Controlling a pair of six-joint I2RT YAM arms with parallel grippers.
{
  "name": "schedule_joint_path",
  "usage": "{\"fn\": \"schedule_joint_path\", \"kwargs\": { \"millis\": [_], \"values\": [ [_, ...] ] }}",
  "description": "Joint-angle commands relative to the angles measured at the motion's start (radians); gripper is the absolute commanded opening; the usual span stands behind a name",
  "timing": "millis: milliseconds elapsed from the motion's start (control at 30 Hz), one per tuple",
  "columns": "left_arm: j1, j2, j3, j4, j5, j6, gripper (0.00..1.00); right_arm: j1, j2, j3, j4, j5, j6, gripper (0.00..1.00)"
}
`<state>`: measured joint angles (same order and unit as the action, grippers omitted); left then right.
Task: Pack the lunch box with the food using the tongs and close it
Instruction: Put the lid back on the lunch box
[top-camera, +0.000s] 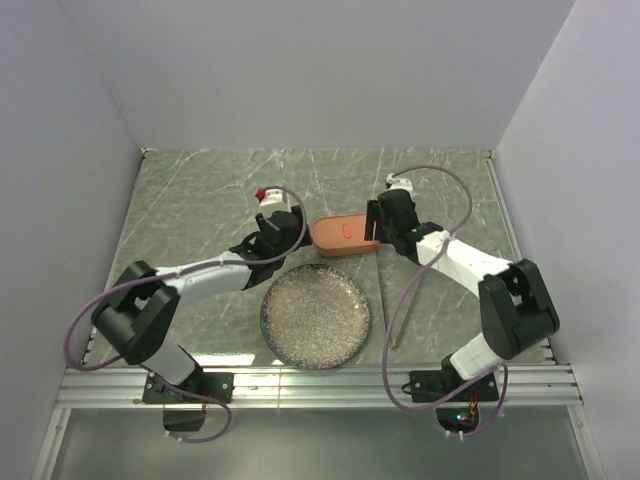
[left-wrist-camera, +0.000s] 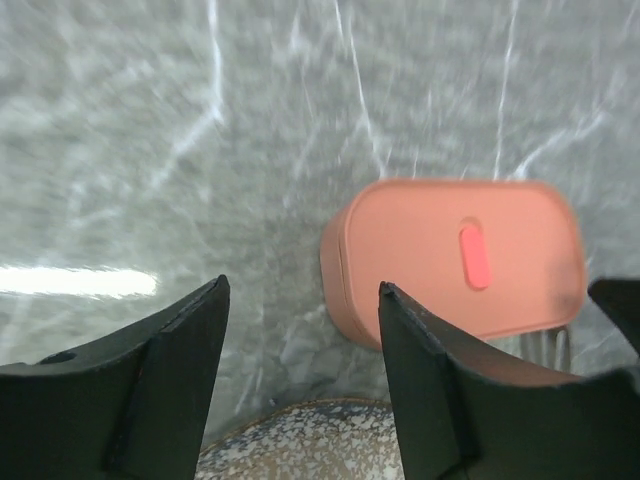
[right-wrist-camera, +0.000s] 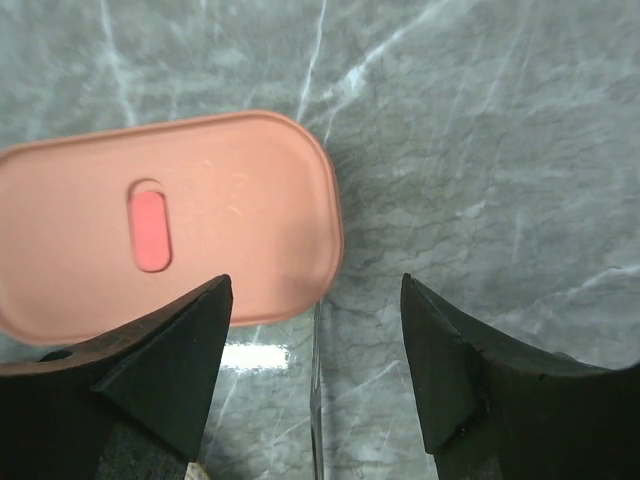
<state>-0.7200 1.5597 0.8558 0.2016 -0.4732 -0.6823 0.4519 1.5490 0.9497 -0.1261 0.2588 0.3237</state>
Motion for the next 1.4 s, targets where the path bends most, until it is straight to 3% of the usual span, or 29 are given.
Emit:
{"fn": "schedule_joint_path", "kwargs": {
  "millis": [0,133,267,400,600,800,900,1367],
  "values": [
    [-0.004,-0.113,-0.018,0.039,-0.129,0.072,0.68,-0.007,-0.130,-0.051,0.107,0.042,0.028,0.75],
    [0.027,-0.243,-0.049,0.035,-0.238,0.162,0.73,-0.031,-0.257,-0.155,0.193,0.088,0.018,0.77],
    [0.167,-0.392,-0.177,0.168,-0.115,0.221,0.75,-0.087,-0.420,-0.256,0.287,0.091,0.018,0.79],
    [0.394,-0.562,-0.283,0.223,0.048,0.250,0.75,-0.179,-0.523,-0.333,0.344,0.063,0.029,0.80],
    [0.568,-0.719,-0.417,0.257,0.139,0.225,0.76,-0.301,-0.606,-0.414,0.393,0.011,0.078,0.81],
    [0.587,-0.756,-0.417,0.210,0.148,0.204,0.78,-0.334,-0.650,-0.443,0.396,-0.009,0.097,0.81],
    [0.587,-0.735,-0.394,0.167,0.116,0.167,0.86,-0.337,-0.638,-0.439,0.398,-0.023,0.098,0.81],
    [0.587,-0.688,-0.376,0.166,0.097,0.158,0.87,-0.337,-0.622,-0.437,0.398,-0.038,0.101,0.81]
  ]
}}
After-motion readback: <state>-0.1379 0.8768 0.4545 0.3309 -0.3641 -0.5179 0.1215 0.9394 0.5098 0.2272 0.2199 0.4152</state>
